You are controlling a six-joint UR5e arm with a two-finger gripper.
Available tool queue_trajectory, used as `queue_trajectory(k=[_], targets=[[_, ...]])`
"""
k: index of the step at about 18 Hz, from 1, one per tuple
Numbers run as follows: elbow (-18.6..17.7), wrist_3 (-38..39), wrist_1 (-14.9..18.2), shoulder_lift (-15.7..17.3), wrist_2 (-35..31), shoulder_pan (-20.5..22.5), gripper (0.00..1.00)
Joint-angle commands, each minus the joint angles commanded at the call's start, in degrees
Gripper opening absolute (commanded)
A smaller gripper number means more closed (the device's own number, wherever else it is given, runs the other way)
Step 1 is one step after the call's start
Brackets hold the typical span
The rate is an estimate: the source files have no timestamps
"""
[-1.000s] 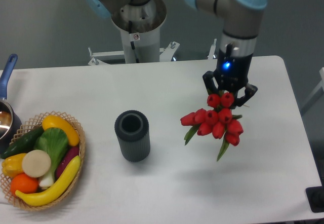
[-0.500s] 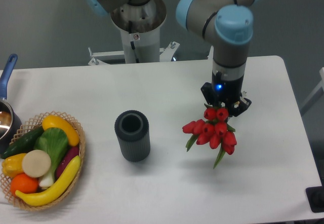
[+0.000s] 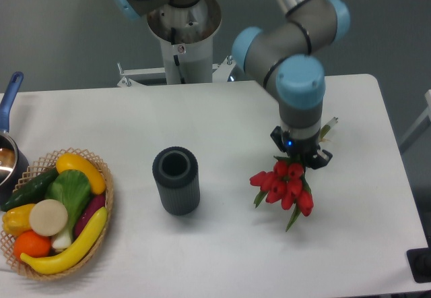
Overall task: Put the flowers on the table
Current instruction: 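Move the held tulips toward the vase and lower them to the table, then open the gripper to release the tulips onto the table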
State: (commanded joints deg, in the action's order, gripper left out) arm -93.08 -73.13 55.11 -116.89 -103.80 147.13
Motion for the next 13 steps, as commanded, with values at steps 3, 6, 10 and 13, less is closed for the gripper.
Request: queue_trajectory(k=[3, 6, 10, 13], targets=[[1.1, 0.3, -0.2, -1.9, 0.1, -0.6, 0.35], [1.8, 0.5, -0.3, -3.0, 0.1, -0.6, 0.36], [1.9, 0.6, -0.4, -4.2, 0.2, -0.8, 0.38], [1.8, 0.7, -0.4, -4.4, 0.2, -1.1, 0.52]])
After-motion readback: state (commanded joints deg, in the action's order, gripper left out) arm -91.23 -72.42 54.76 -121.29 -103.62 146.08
